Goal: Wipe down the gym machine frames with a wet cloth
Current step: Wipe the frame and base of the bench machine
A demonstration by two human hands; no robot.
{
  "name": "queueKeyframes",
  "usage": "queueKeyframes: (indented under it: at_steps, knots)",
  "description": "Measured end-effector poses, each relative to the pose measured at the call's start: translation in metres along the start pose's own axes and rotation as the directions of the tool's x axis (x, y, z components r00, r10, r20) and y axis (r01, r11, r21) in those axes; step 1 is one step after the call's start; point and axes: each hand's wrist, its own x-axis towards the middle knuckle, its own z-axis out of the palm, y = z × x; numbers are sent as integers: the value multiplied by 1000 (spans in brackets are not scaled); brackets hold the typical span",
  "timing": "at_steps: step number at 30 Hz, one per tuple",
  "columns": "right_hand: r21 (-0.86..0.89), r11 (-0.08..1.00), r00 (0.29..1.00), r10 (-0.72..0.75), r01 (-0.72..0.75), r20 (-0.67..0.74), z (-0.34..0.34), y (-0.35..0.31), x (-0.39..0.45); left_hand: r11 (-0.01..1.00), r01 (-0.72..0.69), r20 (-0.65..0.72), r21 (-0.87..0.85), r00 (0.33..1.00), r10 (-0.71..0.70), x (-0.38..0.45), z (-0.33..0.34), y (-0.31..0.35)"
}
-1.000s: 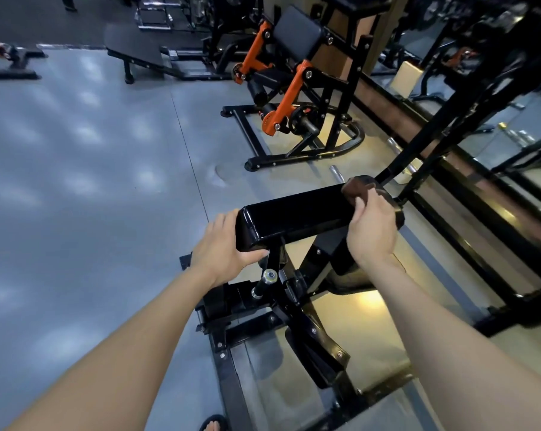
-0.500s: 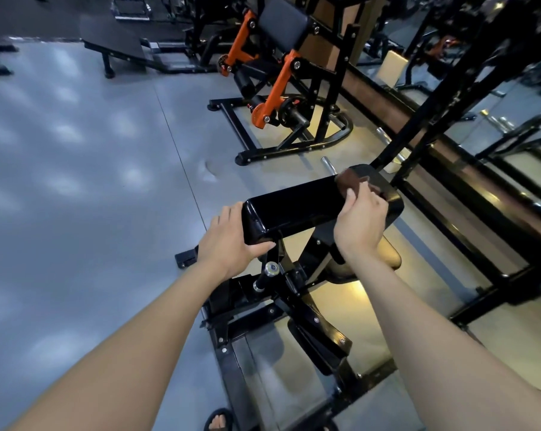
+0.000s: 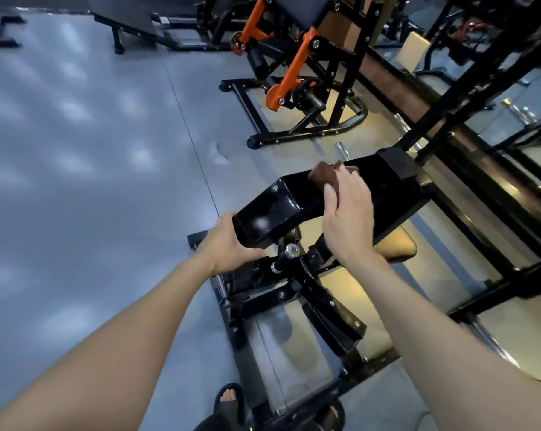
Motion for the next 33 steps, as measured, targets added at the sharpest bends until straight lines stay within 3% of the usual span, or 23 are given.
queueKeyframes:
  at_steps: [3,6,8,11,12,13,15,17,18,21,23,24,25,29,33]
  knots:
    - [-109,977,982,-188,183,-33,17,-41,-28,996,-12,-77,-86,997,5,3,9,-6]
    - [-348,826,895,-431,444,118,51,-55,-47,989,-63,-133,-135,990,45,2,19,-20]
    - [-395,728,828,-483,561,286,75,-64,-62,952,-91,-70,-293,995,73,-1,23,-32]
    - [-403,625,738,-498,669,455,85,-80,-78,916,-69,-97,-396,995,33,-3,27,-44]
    - [-415,591,720,-516,692,465,81,-81,-75,932,-66,-95,-356,995,35,-4,25,-45]
    - [-422,587,722,-532,691,443,74,-79,-67,950,-62,-68,-305,997,43,-2,25,-50]
    - [-456,666,806,-513,591,296,59,-71,-46,977,-77,-75,-201,995,63,-3,24,-58]
    - [-472,767,899,-402,435,175,50,-66,-32,986,-52,-90,-160,995,38,-6,24,-58]
    - [-484,771,909,-376,414,179,53,-68,-32,985,-84,-110,-152,992,68,-4,25,-58]
    - [-456,639,785,-484,619,387,88,-84,-58,985,-145,-82,-90,987,138,1,27,-62]
    - [-399,588,706,-513,703,488,98,-91,-69,923,-56,-24,-380,998,51,5,27,-66]
    - [-404,569,693,-511,716,508,92,-93,-66,895,-78,-4,-438,996,84,4,29,-67]
    - [-407,568,695,-514,715,503,81,-92,-58,932,-69,4,-357,997,75,2,29,-64]
    - [-355,776,854,-476,521,213,35,-66,-17,993,-6,-58,-114,998,0,-10,21,-46]
    - [-184,926,940,-305,331,153,20,-61,-6,999,8,-44,-32,999,-9,-12,15,-25]
